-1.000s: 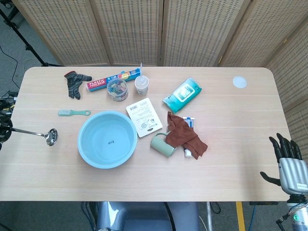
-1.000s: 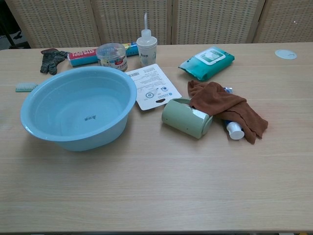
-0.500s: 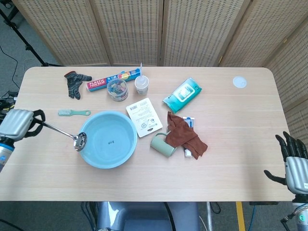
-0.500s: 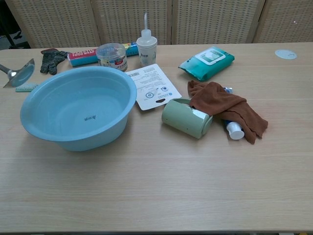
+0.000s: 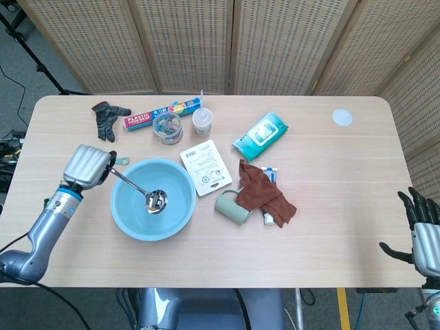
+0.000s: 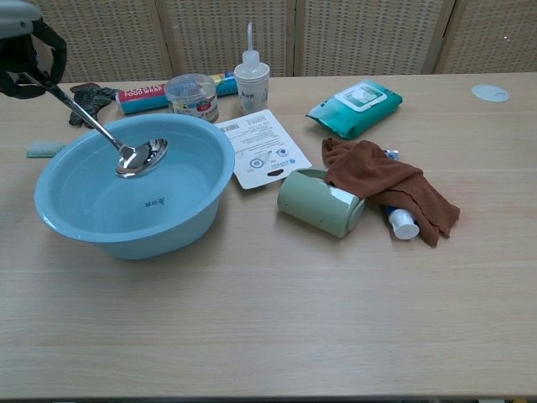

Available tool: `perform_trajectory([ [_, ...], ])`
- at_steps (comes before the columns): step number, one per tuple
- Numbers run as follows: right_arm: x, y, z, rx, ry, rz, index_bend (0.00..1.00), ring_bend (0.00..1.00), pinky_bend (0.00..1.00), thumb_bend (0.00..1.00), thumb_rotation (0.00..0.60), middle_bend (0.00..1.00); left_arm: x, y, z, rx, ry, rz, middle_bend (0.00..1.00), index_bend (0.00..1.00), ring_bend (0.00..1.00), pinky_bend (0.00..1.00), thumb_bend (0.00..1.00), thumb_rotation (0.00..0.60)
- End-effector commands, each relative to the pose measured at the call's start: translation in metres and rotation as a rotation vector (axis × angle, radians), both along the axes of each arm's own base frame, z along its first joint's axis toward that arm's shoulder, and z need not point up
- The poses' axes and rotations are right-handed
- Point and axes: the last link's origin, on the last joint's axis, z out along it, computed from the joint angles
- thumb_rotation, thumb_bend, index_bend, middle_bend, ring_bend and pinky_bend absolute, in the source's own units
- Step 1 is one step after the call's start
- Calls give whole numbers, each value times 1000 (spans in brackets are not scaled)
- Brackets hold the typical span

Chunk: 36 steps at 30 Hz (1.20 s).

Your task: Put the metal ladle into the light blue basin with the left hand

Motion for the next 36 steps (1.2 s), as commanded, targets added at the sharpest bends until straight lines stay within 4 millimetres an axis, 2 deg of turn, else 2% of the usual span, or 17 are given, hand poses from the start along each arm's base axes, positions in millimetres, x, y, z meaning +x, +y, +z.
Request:
perform_trajectory([
  [1,0,0,0,4,-2,-1,0,0,0,0,600,0,20,10,-34,-56,29,19,934,801,898,940,534,600],
  [7,-2,-2,-1,9,-3,-9,0,0,0,0,600,0,28,14,-59,-67,123,10,934,801,898,940,535,600],
  [20,-4,-3,0,12,-13,-15,0,0,0,0,600,0,38,18,-98,-67,335,60,934,801,898,940,535,600],
  [28,-5,-4,1,8,-15,-19,0,0,0,0,600,0,46,20,-104,-51,375,68,934,802,898,940,534,600],
  [36,-5,-3,1,10,-16,-19,0,0,0,0,600,0,45,23,-95,-16,380,51,934,804,898,940,534,600],
])
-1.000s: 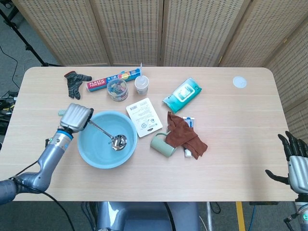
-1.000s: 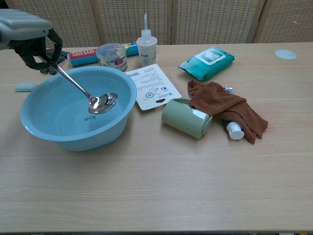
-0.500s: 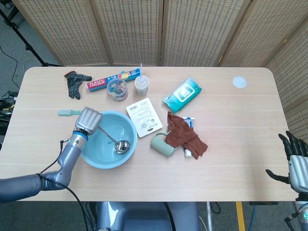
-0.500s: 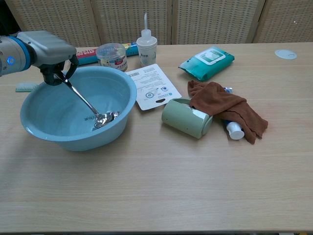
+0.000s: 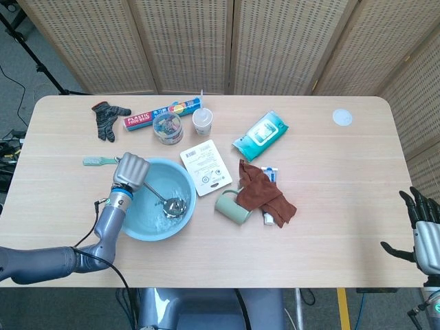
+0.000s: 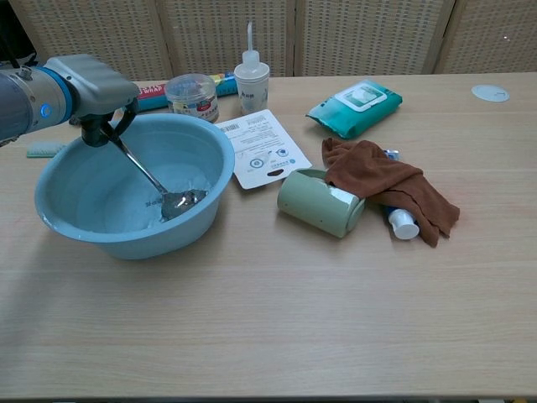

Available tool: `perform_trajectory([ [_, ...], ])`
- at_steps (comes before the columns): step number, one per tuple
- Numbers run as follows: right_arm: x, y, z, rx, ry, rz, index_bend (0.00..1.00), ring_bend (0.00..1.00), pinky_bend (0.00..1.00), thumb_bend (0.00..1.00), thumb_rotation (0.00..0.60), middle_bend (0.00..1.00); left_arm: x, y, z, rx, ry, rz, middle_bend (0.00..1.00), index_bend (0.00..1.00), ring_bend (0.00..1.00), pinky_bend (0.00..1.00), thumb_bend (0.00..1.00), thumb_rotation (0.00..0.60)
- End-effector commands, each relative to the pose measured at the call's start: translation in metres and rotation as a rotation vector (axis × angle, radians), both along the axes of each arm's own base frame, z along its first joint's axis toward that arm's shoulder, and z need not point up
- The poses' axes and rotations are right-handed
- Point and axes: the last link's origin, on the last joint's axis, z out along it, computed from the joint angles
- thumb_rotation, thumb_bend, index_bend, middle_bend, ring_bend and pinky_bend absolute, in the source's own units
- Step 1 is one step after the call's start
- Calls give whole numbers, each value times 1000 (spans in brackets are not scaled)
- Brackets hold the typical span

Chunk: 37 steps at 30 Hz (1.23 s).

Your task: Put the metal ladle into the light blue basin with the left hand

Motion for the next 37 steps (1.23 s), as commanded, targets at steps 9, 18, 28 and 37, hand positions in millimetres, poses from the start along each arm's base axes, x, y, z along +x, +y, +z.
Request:
perform_trajectory([
  [9,0,1,-3,9,6,0,0,0,0,0,600,0,-2,0,24,30,-95,-84,934,811,898,940,533,600],
  [18,4,2,-9,25,18,10,0,0,0,0,600,0,-6,-9,57,56,-143,-121,934,816,898,940,524,600],
  [28,7,3,-14,37,26,21,0,0,0,0,600,0,-1,-25,111,126,-167,-148,934,821,898,940,520,600],
  [37,8,5,-11,26,18,22,0,0,0,0,600,0,3,-29,125,138,-167,-147,934,825,898,940,519,600],
])
